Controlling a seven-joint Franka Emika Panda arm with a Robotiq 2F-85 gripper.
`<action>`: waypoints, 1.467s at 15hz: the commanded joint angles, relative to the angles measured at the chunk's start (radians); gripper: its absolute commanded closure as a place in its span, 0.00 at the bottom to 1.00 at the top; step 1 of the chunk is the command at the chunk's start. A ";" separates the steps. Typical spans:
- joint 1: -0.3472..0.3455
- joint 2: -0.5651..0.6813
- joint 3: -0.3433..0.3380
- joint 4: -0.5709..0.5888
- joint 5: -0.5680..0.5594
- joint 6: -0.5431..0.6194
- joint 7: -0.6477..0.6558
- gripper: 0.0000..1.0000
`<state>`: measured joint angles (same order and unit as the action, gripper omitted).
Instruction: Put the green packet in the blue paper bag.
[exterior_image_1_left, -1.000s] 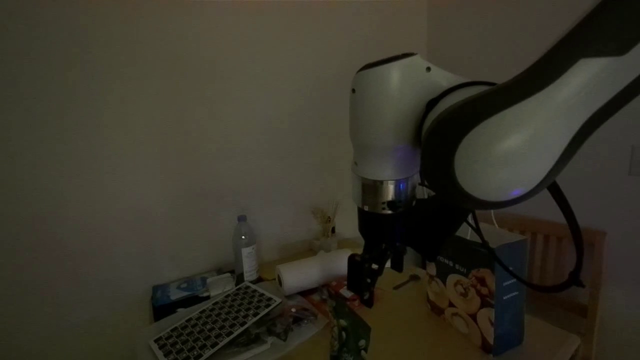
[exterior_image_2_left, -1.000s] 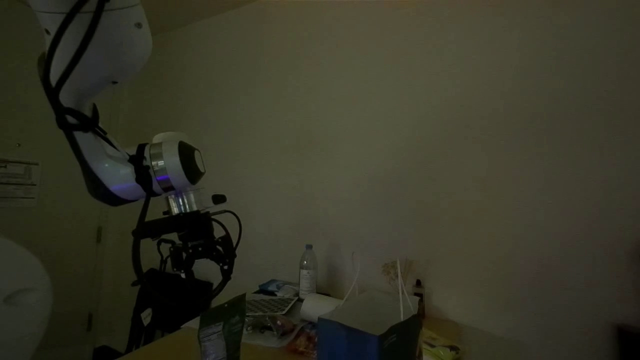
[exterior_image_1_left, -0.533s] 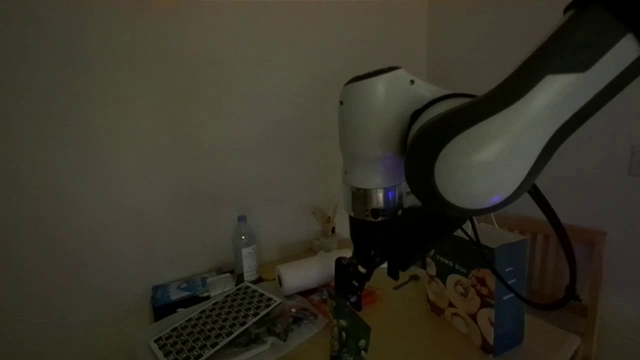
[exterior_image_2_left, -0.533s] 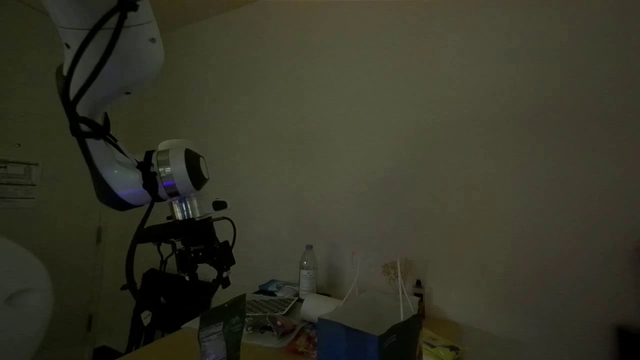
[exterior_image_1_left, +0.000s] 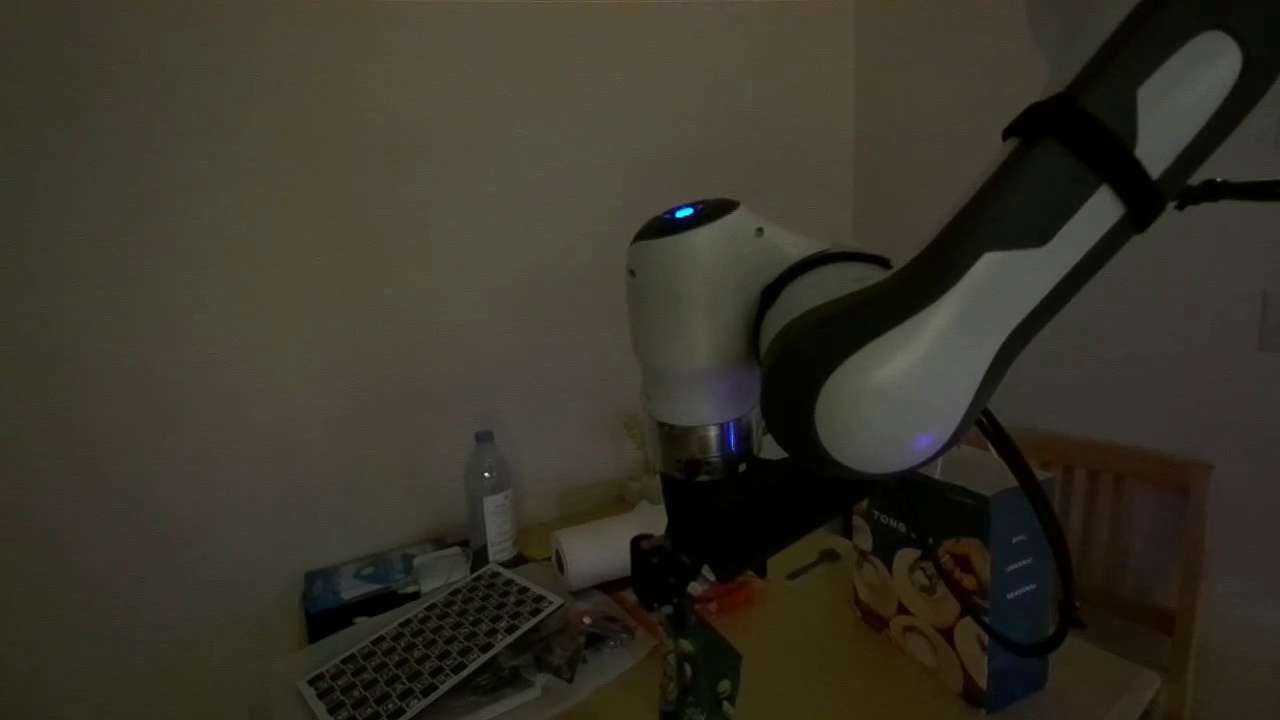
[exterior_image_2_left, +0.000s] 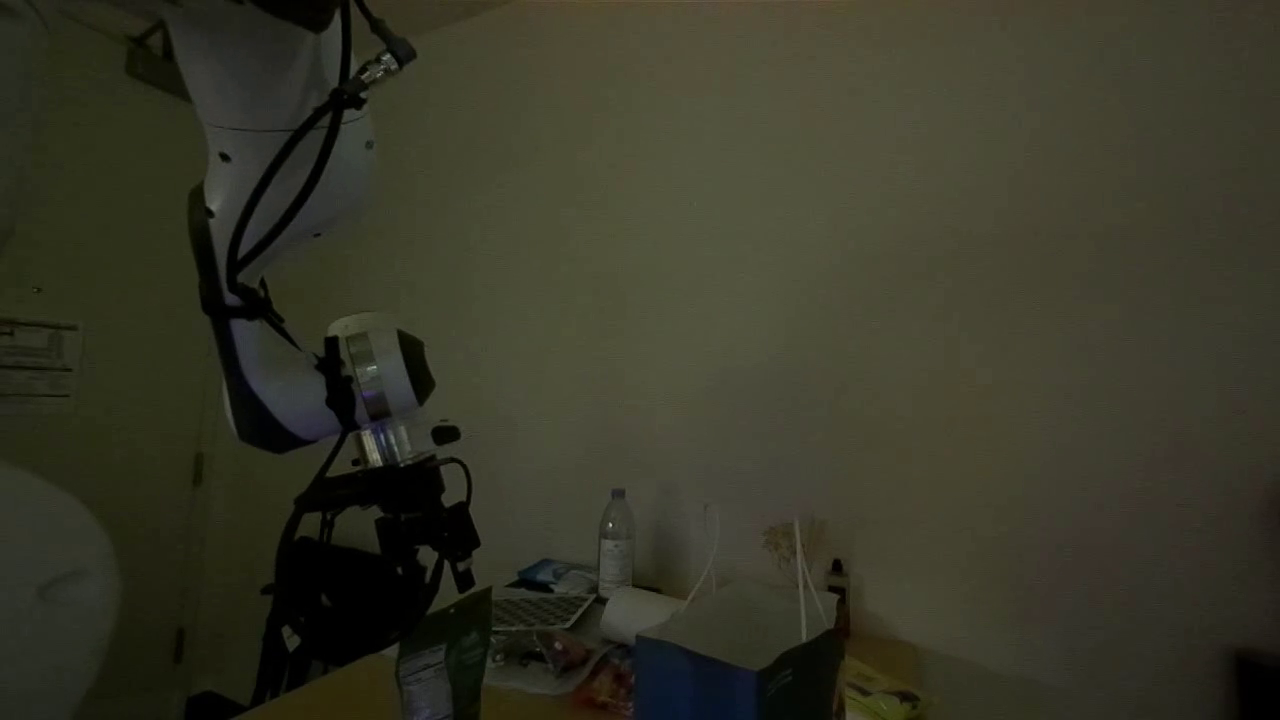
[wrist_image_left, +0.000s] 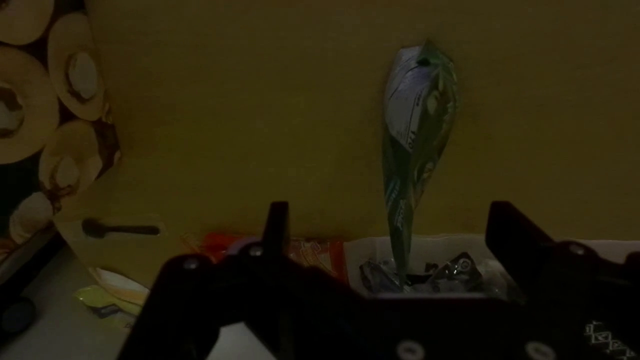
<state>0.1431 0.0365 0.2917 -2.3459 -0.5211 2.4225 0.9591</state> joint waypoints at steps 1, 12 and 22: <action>0.036 0.008 -0.040 0.001 0.008 0.012 -0.021 0.00; 0.043 0.121 -0.127 0.036 0.119 0.015 -0.156 0.54; 0.071 0.186 -0.145 0.083 0.210 -0.011 -0.195 1.00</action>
<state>0.1995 0.2043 0.1624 -2.2816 -0.3656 2.4296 0.8123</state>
